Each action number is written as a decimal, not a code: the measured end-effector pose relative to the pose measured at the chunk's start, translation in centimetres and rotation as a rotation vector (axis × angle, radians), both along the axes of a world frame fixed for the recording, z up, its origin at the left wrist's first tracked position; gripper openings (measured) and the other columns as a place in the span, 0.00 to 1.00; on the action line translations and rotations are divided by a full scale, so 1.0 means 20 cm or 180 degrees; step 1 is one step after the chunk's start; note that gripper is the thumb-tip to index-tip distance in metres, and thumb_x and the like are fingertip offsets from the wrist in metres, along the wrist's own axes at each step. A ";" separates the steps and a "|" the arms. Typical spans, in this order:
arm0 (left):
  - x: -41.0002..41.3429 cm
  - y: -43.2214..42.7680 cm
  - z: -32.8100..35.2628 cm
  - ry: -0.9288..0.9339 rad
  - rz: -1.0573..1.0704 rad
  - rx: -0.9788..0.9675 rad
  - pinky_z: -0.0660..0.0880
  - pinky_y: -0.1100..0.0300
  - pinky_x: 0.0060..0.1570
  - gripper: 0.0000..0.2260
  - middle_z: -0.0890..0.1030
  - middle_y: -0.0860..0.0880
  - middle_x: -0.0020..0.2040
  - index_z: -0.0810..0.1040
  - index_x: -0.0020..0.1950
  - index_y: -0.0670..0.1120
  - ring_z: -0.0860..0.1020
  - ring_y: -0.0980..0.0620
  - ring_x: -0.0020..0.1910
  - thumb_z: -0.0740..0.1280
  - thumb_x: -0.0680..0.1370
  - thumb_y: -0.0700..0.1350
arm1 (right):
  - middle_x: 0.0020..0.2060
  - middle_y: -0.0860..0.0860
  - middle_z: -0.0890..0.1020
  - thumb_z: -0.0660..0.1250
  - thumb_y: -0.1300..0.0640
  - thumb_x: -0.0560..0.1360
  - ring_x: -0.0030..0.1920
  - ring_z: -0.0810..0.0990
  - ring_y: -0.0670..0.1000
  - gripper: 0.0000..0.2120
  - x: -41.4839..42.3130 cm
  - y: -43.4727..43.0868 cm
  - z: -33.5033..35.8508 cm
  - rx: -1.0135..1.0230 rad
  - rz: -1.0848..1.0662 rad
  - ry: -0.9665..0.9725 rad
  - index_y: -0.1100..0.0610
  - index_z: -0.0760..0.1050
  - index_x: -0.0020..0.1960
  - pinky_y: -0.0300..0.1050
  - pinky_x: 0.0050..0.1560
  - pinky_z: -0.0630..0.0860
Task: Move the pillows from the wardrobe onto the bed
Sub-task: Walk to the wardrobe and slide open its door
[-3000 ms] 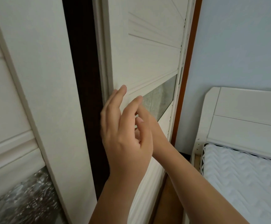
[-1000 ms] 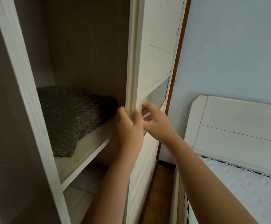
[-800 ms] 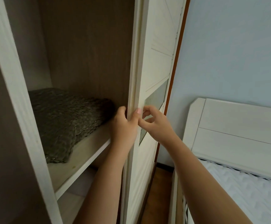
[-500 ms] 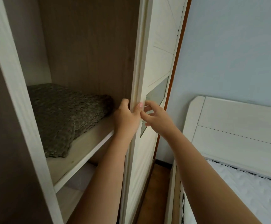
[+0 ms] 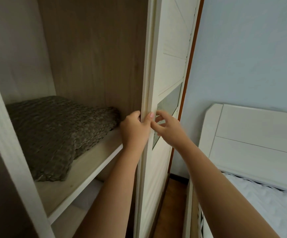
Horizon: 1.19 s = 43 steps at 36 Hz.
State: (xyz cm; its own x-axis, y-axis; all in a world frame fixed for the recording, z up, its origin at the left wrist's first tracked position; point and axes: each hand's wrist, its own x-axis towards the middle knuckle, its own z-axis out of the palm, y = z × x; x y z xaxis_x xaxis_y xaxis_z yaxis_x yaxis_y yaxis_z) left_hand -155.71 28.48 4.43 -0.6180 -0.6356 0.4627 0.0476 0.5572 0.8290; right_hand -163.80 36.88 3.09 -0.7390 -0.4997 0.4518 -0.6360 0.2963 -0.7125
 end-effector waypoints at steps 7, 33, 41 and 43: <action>-0.10 -0.01 0.02 -0.0239 0.0279 -0.0502 0.53 0.66 0.22 0.23 0.62 0.54 0.22 0.59 0.25 0.50 0.60 0.58 0.21 0.66 0.76 0.52 | 0.51 0.48 0.78 0.65 0.42 0.71 0.46 0.81 0.48 0.24 -0.15 0.00 0.00 -0.0074 0.0035 0.0057 0.54 0.70 0.62 0.43 0.48 0.79; -0.52 -0.08 0.06 -0.0339 0.0129 -0.0685 0.75 0.55 0.36 0.14 0.82 0.49 0.32 0.78 0.35 0.46 0.79 0.49 0.34 0.69 0.72 0.55 | 0.47 0.49 0.77 0.69 0.46 0.69 0.41 0.82 0.49 0.19 -0.59 0.00 -0.01 -0.0157 0.0274 -0.0001 0.55 0.72 0.54 0.42 0.41 0.76; -0.66 -0.07 0.04 -0.0334 -0.0055 -0.0581 0.74 0.57 0.35 0.14 0.80 0.51 0.28 0.74 0.35 0.45 0.79 0.50 0.32 0.65 0.75 0.54 | 0.48 0.48 0.78 0.68 0.44 0.68 0.45 0.82 0.49 0.21 -0.71 0.00 -0.01 -0.0164 0.0141 -0.0168 0.54 0.72 0.57 0.43 0.45 0.76; -0.69 -0.07 0.04 -0.0337 -0.0097 -0.0588 0.75 0.55 0.36 0.15 0.81 0.50 0.29 0.73 0.35 0.45 0.79 0.49 0.33 0.65 0.76 0.53 | 0.49 0.48 0.78 0.68 0.44 0.69 0.45 0.82 0.49 0.22 -0.74 0.00 0.00 -0.0118 0.0111 -0.0161 0.54 0.72 0.58 0.44 0.47 0.77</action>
State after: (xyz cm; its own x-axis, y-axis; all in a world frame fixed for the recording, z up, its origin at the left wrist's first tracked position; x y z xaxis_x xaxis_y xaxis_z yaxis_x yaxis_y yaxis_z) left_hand -169.54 27.08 5.23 -0.6869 -0.5264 0.5010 -0.0153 0.6997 0.7143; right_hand -178.67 36.93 3.04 -0.7439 -0.5091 0.4330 -0.6083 0.2474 -0.7542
